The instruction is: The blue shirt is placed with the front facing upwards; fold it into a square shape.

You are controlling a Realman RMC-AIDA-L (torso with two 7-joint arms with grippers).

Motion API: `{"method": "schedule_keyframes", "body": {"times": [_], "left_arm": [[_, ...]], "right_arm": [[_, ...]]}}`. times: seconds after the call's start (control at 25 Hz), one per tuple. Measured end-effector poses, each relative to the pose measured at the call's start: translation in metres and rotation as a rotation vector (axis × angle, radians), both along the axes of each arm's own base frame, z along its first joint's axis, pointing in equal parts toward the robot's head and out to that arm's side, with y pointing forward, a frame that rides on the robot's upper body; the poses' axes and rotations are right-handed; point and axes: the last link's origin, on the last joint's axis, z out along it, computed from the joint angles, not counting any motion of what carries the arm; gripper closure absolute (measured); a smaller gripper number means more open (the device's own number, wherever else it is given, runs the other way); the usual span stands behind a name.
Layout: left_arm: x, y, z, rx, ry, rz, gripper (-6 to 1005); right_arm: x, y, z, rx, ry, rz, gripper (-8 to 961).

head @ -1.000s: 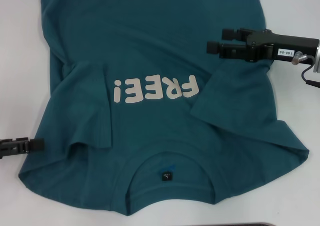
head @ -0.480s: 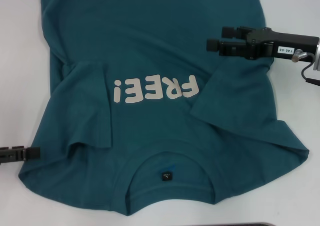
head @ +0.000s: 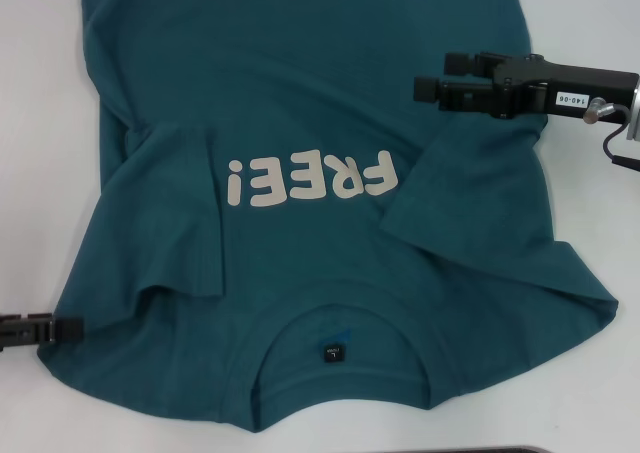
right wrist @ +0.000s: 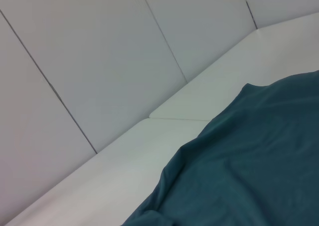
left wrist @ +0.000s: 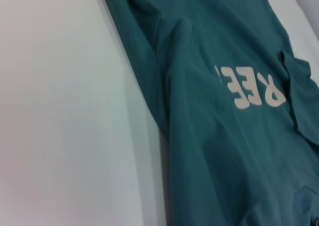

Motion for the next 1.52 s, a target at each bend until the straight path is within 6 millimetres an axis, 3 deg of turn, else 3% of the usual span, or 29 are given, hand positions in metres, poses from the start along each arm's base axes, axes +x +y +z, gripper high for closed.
{"method": "schedule_keyframes", "body": {"times": [0.84, 1.24, 1.52], "left_arm": [[0.006, -0.005, -0.001, -0.057, -0.018, -0.015, 208], [0.024, 0.004, -0.003, -0.105, -0.071, -0.075, 211], [0.017, 0.005, -0.003, -0.091, -0.031, -0.051, 214]], "right_arm": [[-0.001, 0.0, 0.0, -0.002, 0.004, 0.005, 15], [-0.001, 0.001, 0.0, 0.001, 0.002, 0.002, 14], [-0.002, 0.003, 0.001, 0.005, -0.003, 0.005, 14]]}}
